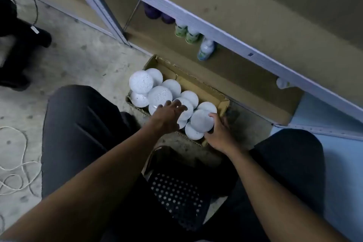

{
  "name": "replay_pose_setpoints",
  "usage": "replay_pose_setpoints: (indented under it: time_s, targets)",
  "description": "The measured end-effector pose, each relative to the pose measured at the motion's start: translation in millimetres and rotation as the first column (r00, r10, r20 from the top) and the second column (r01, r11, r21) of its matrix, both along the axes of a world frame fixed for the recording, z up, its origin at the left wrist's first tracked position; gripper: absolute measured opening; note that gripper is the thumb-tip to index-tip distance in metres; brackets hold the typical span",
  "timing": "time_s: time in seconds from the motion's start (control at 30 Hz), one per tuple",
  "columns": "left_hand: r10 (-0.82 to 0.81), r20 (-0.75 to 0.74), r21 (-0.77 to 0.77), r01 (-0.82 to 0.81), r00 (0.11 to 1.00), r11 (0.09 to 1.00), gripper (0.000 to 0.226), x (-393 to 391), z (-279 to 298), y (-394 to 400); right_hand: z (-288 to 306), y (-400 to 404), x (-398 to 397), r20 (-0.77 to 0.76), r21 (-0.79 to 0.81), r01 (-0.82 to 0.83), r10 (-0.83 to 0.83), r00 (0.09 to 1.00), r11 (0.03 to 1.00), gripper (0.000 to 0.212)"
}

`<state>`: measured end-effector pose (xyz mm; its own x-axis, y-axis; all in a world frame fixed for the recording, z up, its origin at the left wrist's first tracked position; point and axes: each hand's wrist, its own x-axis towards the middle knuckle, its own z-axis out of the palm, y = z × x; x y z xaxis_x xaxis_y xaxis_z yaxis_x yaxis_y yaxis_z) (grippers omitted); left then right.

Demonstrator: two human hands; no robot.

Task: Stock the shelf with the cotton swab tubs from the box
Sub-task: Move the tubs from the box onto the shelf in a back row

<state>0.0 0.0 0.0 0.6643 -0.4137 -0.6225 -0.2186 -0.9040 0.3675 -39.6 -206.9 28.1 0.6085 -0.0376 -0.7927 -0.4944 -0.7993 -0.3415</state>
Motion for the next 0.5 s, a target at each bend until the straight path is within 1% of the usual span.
replay_pose_setpoints:
  time_s: [0.13, 0.23, 0.3, 0.37, 0.43, 0.5]
  targets:
    - [-0.094, 0.060, 0.057, 0.090, 0.994, 0.994, 0.087, 18.2, -32.8, -17.1, -33.0, 5.0, 8.3, 0.010, 0.005, 0.015, -0.015, 1.000, 1.000, 0.073]
    - [-0.179, 0.081, 0.121, 0.169, 0.980, 0.978, 0.092, 28.3, -58.6, -31.5, -60.8, 9.6, 6.5, 0.069, -0.008, -0.002, 0.002, 0.998, 1.000, 0.073]
    - [-0.260, 0.107, 0.196, 0.236, 0.960, 0.952, 0.092, 32.7, -71.4, -36.9, -77.2, 13.3, 3.2, 0.109, -0.064, -0.065, 0.071, 0.991, 0.996, 0.080]
    - [-0.309, 0.102, 0.229, 0.280, 0.946, 0.932, 0.095, 33.5, -81.7, -39.1, -89.1, 16.8, -2.2, 0.126, -0.123, -0.111, 0.126, 0.984, 0.986, 0.091]
    - [-0.339, 0.104, 0.249, 0.306, 0.935, 0.919, 0.099, 31.3, -88.2, -39.6, -96.6, 19.5, -9.0, 0.171, -0.160, -0.121, 0.148, 0.974, 0.980, 0.097]
    - [-0.364, 0.126, 0.266, 0.322, 0.923, 0.908, 0.103, 29.2, -93.0, -40.8, -102.8, 21.5, -13.2, 0.208, -0.198, -0.103, 0.144, 0.967, 0.975, 0.099]
